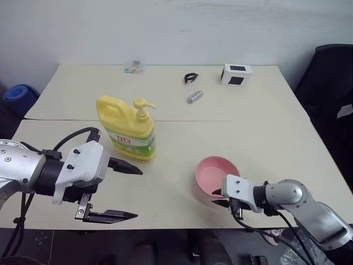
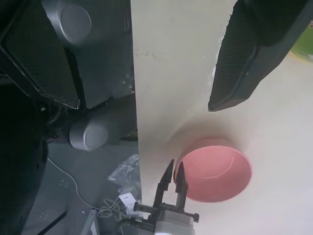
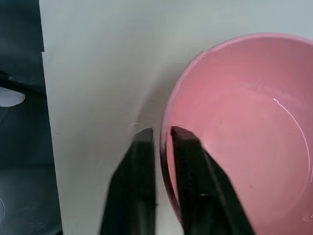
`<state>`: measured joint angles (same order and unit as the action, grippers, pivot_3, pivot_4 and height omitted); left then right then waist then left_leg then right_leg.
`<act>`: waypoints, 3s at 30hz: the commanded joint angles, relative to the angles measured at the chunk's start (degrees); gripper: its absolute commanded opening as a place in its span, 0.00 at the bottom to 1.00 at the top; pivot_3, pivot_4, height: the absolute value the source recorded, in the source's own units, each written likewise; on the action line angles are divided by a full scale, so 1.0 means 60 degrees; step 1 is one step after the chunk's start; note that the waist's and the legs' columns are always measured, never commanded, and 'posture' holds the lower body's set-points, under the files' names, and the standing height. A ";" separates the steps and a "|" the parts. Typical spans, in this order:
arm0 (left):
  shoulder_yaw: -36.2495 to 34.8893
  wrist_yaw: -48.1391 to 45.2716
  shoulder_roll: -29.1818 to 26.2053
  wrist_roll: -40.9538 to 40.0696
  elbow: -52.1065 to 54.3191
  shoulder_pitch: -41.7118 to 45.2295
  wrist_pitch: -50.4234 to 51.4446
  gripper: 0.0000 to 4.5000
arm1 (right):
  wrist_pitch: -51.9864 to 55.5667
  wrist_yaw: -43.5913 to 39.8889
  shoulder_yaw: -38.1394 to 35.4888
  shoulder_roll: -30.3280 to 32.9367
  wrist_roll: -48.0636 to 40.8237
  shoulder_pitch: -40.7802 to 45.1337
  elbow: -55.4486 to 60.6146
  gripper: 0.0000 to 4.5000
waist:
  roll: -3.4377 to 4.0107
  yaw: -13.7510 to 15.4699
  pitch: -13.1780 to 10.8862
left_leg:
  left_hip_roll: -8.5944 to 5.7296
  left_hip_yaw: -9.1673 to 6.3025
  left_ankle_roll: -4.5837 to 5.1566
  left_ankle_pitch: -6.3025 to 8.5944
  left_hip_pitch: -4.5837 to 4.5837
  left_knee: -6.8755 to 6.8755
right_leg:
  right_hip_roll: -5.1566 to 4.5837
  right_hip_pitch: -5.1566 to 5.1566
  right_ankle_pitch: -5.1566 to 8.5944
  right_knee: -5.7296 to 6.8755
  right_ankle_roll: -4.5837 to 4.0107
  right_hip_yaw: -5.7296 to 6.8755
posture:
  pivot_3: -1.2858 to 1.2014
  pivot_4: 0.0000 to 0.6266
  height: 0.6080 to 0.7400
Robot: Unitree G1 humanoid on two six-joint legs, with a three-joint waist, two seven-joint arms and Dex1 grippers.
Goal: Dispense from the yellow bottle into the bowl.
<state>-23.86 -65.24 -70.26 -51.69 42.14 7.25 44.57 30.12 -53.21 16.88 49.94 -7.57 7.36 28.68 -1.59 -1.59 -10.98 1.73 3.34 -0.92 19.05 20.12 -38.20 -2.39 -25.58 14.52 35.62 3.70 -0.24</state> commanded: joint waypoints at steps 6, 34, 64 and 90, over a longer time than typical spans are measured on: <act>-0.0193 0.0061 -0.0153 -0.0119 -0.0065 0.0342 -0.0034 1.00 | -0.0182 0.0127 0.0167 -0.0316 0.0347 0.0153 -0.0445 0.02 | -0.0029 -0.0007 0.0014 | 0.0001 0.0004 0.0000 0.0000 -0.0004 -0.0001 | 0.0005 0.0003 0.0000 0.0002 0.0000 -0.0006 | 0.52 0.24 1.00; 0.1743 0.0803 0.1090 0.1690 -0.6353 0.5799 -0.1475 0.59 | -0.0988 -0.4481 0.1331 -0.2390 -0.0059 1.0258 -0.6192 0.00 | -0.0041 -0.0008 0.0003 | 0.0005 0.0078 0.0003 0.0002 0.0065 -0.0024 | 0.0001 -0.0082 -0.0008 0.0068 0.0013 0.0051 | 0.52 0.24 1.00; 0.3383 0.0317 0.3033 0.4211 -0.6701 0.7038 -0.3157 0.09 | -0.1446 -0.6548 0.2091 -0.2339 -0.0329 1.2086 -0.6815 0.00 | -0.0037 -0.0015 0.0002 | 0.0005 0.0085 -0.0005 0.0013 0.0201 -0.0161 | -0.0036 -0.0184 -0.0048 0.0090 0.0079 0.0039 | 0.52 0.24 1.00; 0.4034 0.0389 0.3658 0.5697 -0.7238 0.7084 -0.4207 0.09 | -0.1345 -0.6548 0.2309 -0.2078 -0.0708 1.2077 -0.6341 0.00 | -0.0037 -0.0008 0.0003 | 0.0007 0.0088 0.0002 0.0017 0.0197 -0.0163 | -0.0036 -0.0183 -0.0048 0.0092 0.0080 0.0036 | 0.52 0.24 1.00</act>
<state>-0.46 -62.61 -48.07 -18.60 -2.49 50.67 19.88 22.43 -88.78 31.47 37.64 -11.49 78.15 -10.45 -1.81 -1.64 -10.96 1.77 3.87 -0.89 19.16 21.29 -39.18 -2.61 -26.67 14.23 36.18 4.18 -0.03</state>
